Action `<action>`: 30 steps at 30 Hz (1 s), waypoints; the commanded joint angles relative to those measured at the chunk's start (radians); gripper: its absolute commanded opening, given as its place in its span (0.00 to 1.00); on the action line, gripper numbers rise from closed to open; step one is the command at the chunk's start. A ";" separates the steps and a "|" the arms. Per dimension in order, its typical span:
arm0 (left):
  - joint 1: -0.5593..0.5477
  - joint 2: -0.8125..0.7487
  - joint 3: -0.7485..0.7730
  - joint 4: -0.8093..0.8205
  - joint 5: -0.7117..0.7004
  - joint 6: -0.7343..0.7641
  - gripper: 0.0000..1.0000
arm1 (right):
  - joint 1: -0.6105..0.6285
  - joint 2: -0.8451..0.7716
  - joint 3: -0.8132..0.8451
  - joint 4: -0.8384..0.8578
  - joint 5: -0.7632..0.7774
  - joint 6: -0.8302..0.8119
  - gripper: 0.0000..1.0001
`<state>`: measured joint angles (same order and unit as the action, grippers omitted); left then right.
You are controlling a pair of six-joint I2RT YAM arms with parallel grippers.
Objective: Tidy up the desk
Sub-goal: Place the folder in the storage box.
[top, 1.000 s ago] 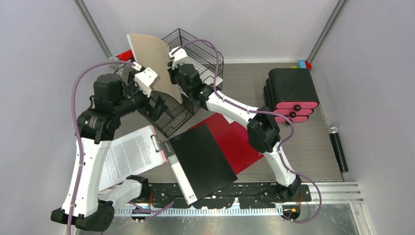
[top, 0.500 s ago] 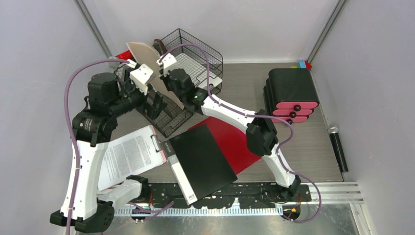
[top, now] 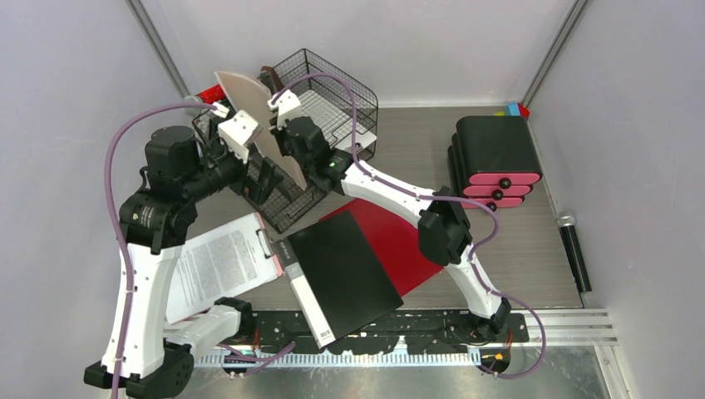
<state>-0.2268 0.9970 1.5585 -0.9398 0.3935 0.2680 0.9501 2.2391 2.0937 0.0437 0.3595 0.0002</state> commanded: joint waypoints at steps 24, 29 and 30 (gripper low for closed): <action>0.006 -0.124 -0.040 -0.078 -0.038 0.021 1.00 | -0.058 -0.038 0.184 -0.404 -0.433 -0.008 0.23; 0.006 -0.128 -0.041 -0.095 -0.047 0.030 1.00 | -0.063 -0.007 0.240 -0.439 -0.462 -0.013 0.26; 0.006 -0.126 -0.041 -0.096 -0.048 0.031 1.00 | -0.063 0.006 0.265 -0.453 -0.470 -0.014 0.26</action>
<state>-0.2268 0.8787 1.5169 -1.0218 0.3588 0.2817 0.8814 2.2395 2.2597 -0.3557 -0.0490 -0.0193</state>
